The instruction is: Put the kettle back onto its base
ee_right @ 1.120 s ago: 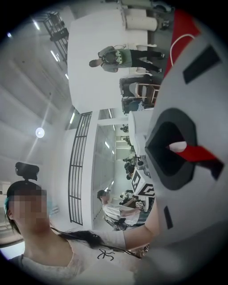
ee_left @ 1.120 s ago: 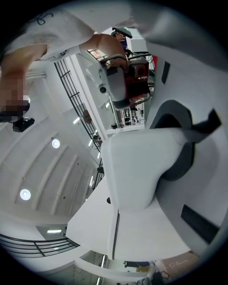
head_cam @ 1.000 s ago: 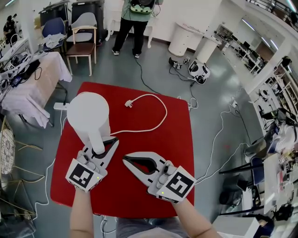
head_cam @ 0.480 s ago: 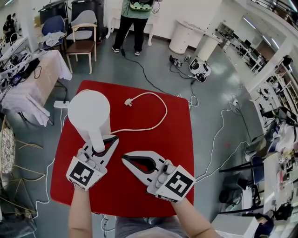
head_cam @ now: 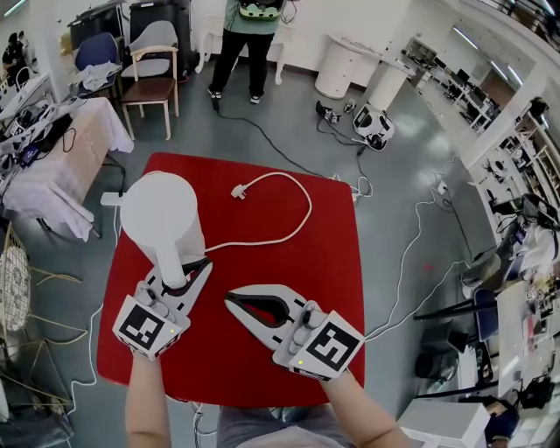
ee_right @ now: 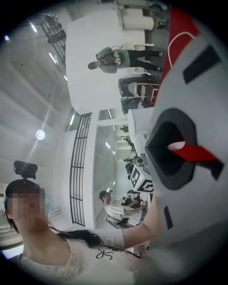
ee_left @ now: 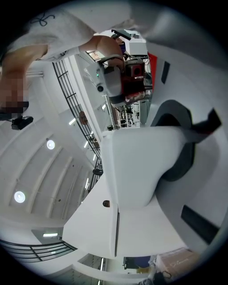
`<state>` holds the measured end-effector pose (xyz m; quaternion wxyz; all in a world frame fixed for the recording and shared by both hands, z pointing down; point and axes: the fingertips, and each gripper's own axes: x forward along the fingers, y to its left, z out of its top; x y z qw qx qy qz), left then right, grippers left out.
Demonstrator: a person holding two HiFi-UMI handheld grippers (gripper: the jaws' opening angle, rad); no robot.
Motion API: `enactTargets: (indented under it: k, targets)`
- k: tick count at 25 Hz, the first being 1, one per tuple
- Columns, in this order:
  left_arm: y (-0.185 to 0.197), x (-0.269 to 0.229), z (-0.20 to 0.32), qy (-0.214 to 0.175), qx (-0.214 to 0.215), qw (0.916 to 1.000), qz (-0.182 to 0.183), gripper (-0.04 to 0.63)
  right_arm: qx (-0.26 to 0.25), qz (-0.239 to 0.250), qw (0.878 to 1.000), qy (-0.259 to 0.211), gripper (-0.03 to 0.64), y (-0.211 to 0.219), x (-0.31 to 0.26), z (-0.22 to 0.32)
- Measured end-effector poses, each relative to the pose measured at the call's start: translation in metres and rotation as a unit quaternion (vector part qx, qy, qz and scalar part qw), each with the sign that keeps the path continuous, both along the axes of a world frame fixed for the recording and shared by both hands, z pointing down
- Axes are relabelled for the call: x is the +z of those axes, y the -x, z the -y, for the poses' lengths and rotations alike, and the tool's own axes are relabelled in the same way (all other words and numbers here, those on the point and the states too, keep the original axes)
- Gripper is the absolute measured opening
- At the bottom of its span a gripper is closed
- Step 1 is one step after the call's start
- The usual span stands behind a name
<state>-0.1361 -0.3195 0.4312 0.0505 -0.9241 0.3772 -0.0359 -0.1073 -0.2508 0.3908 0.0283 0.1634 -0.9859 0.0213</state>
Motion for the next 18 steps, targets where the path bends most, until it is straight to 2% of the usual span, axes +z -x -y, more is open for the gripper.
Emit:
enactTargets:
  k: [4, 11, 14, 18]
  targets:
    - [-0.001, -0.006, 0.012, 0.003, 0.007, 0.9999, -0.013, 0.006, 0.003, 0.007, 1.0, -0.002, 0.005, 0.0, -0.002, 0.003]
    - [-0.012, 0.005, 0.007, -0.004, 0.019, 0.9998, 0.009, 0.006, 0.001, 0.005, 1.0, -0.001, 0.005, 0.001, -0.001, 0.0]
    - [-0.006, -0.001, 0.016, -0.003, 0.009, 0.9999, -0.006, 0.006, 0.003, 0.008, 1.0, -0.001, 0.005, -0.002, -0.003, 0.001]
    - [0.013, 0.003, 0.021, 0.018, -0.015, 0.9994, -0.025, 0.006, 0.002, 0.009, 1.0, 0.001, 0.005, -0.004, -0.002, -0.001]
